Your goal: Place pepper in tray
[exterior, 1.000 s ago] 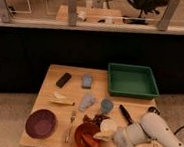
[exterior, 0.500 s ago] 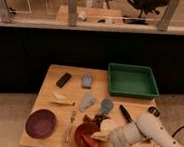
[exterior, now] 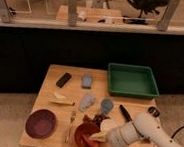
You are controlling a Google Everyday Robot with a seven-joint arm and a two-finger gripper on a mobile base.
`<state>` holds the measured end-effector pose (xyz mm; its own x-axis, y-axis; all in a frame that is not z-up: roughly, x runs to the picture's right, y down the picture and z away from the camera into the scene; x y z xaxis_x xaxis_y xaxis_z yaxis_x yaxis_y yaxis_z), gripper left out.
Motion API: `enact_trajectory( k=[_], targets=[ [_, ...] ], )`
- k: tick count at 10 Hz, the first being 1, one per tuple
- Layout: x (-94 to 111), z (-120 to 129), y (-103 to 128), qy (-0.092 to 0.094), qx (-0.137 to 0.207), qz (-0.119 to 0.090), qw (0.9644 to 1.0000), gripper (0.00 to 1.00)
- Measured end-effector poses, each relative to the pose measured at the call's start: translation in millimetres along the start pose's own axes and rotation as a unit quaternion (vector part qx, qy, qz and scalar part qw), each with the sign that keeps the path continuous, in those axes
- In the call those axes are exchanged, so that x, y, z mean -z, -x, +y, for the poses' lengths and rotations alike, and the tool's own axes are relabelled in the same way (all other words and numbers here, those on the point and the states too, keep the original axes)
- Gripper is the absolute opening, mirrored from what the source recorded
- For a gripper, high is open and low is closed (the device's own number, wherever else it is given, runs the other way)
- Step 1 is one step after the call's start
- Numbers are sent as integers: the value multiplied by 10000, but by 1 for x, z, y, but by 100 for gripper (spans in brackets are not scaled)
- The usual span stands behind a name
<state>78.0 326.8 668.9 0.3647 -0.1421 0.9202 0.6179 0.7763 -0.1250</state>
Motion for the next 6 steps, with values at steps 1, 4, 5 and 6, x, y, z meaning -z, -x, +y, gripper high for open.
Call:
enact_trajectory(
  k=[1, 4, 5, 6],
  targets=[
    [-1, 0, 0, -2, -25, -4, 10000, 55],
    [-2, -2, 0, -26, -47, -16, 10000, 55],
    [-2, -4, 1, -41, -45, -30, 10000, 53],
    [-2, -5, 2, -53, -38, -43, 10000, 46]
  ],
)
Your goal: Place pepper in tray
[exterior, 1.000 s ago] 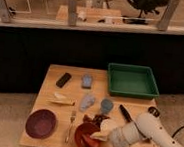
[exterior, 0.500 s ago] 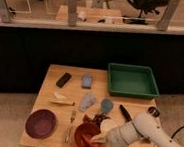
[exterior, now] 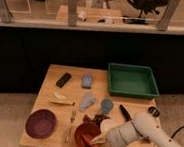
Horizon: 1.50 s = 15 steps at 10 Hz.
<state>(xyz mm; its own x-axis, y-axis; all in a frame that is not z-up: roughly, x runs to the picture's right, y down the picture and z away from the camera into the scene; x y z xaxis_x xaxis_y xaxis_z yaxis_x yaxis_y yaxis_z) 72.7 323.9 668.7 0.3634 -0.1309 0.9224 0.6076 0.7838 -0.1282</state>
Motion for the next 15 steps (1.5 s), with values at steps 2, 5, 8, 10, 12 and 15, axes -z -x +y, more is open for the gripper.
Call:
enact_trajectory(
  k=[2, 5, 8, 10, 12, 15],
  targets=[
    [-1, -4, 0, -26, 13, -23, 10000, 26],
    [1, -10, 0, 47, 11, -24, 10000, 18],
    [9, -26, 3, -43, -79, -164, 9998, 18],
    [27, -49, 12, -217, -84, -267, 9994, 18],
    [50, -74, 8, -517, -147, -239, 9983, 18],
    [98, -79, -15, -1138, -508, -18, 9922, 18]
  ],
)
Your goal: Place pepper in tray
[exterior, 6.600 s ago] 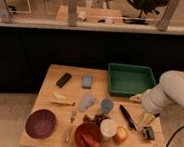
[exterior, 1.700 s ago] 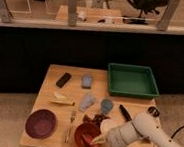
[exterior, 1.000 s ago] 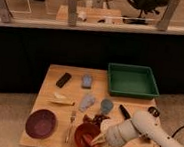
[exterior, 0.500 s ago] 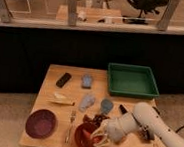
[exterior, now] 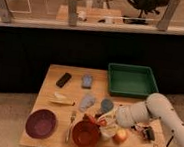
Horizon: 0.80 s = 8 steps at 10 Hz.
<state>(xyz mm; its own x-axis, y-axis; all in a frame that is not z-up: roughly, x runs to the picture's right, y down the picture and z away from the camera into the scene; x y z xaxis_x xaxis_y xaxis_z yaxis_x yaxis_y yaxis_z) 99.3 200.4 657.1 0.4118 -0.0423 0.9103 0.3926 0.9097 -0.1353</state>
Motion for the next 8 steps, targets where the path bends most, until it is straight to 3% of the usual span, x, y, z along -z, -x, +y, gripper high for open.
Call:
enact_trajectory(
  k=[1, 6, 7, 8],
  targets=[
    [15, 3, -6, -174, -123, 71, 9997, 18],
    [19, 3, -7, -213, -150, 77, 9996, 18],
    [24, 2, -10, -359, -187, 95, 9991, 18],
    [34, 1, -18, -670, -218, -13, 9975, 18]
  ],
)
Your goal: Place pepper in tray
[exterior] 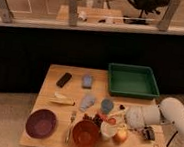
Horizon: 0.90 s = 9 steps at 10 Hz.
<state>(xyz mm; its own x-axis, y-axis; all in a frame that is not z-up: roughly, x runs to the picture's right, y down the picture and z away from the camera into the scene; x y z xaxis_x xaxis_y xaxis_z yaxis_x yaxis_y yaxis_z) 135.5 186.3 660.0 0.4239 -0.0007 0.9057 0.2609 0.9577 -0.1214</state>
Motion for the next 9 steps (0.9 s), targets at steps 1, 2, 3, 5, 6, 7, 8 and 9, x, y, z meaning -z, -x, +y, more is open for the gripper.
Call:
enact_trajectory(
  k=[1, 2, 3, 5, 6, 7, 8, 9],
  targets=[
    [7, -6, -10, -271, -12, -235, 9994, 18],
    [11, -15, -20, -509, -21, -420, 9978, 18],
    [13, -20, -26, -645, -39, -431, 9970, 18],
    [33, -23, -40, -975, -126, -198, 9950, 18],
    [51, -25, -51, -1196, -167, 7, 9927, 18],
    [64, -29, -60, -1369, -191, 163, 9903, 18],
    [73, -37, -67, -1510, -189, 268, 9880, 18],
    [77, -45, -72, -1631, -183, 326, 9859, 18]
  ],
)
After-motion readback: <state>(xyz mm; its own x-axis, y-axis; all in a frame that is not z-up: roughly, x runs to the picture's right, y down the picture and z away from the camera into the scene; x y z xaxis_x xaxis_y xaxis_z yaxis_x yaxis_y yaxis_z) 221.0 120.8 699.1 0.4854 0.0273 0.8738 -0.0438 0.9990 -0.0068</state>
